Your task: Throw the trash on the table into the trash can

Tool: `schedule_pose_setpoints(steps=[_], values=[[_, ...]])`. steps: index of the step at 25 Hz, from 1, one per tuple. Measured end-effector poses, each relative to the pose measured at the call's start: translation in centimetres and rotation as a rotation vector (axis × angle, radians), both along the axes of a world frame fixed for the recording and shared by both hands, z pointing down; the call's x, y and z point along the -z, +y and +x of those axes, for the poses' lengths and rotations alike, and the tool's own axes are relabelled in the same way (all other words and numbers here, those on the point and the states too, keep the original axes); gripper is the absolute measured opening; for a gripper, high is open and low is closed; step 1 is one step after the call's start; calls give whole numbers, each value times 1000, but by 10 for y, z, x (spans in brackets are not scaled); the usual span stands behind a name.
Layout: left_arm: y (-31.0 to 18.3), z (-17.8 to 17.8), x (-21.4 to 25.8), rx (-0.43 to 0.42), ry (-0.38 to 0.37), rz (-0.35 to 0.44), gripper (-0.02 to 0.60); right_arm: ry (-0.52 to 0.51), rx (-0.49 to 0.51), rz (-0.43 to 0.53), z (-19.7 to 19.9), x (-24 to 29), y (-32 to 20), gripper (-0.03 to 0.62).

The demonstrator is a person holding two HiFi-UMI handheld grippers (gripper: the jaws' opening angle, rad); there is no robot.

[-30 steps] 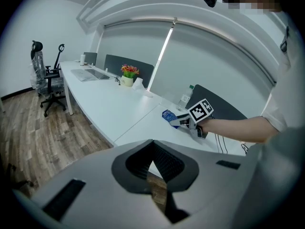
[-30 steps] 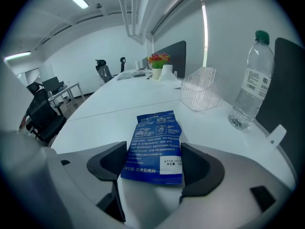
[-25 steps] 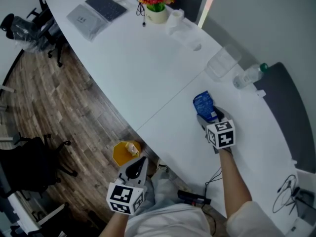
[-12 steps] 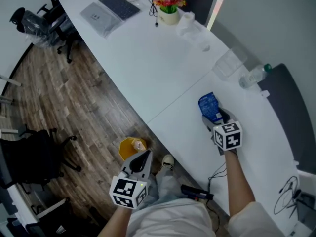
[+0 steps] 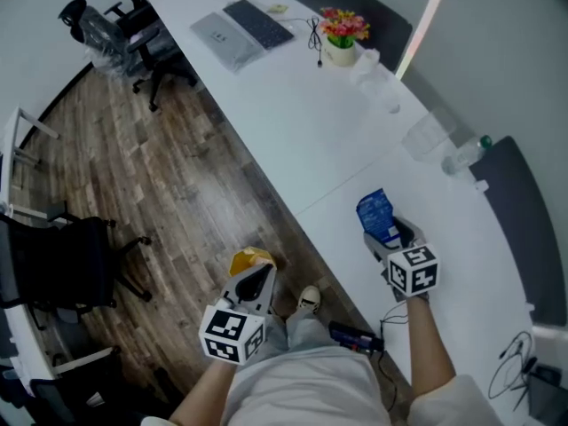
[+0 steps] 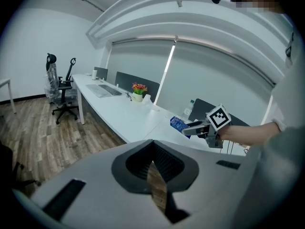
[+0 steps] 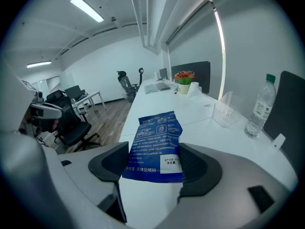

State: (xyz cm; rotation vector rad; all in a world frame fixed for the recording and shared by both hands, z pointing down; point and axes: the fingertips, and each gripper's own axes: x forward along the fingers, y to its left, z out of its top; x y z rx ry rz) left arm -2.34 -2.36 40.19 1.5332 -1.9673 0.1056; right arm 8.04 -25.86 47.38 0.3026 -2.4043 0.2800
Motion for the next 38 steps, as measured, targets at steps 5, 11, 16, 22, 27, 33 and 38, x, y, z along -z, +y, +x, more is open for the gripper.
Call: schedule_pose_setpoints(steps=[5, 11, 16, 22, 27, 33, 38], values=[[31, -9, 15, 50, -6, 33, 0, -29, 62, -54, -8, 22, 46, 334], [71, -27, 28, 130, -23, 58, 0, -65, 156, -89, -29, 41, 103, 327], [105, -34, 34, 178, -41, 60, 0, -82, 211, -97, -53, 51, 141, 324], [142, -38, 37, 224, -49, 67, 0, -92, 243, -60, -72, 62, 174, 180], [172, -66, 31, 331, -77, 67, 1, -97, 240, -57, -95, 58, 183, 76], [265, -111, 16, 440, -148, -25, 0, -112, 376, 23, -127, 66, 202, 63], [263, -101, 1, 468, -101, -8, 0, -32, 415, -60, -123, 19, 227, 54]])
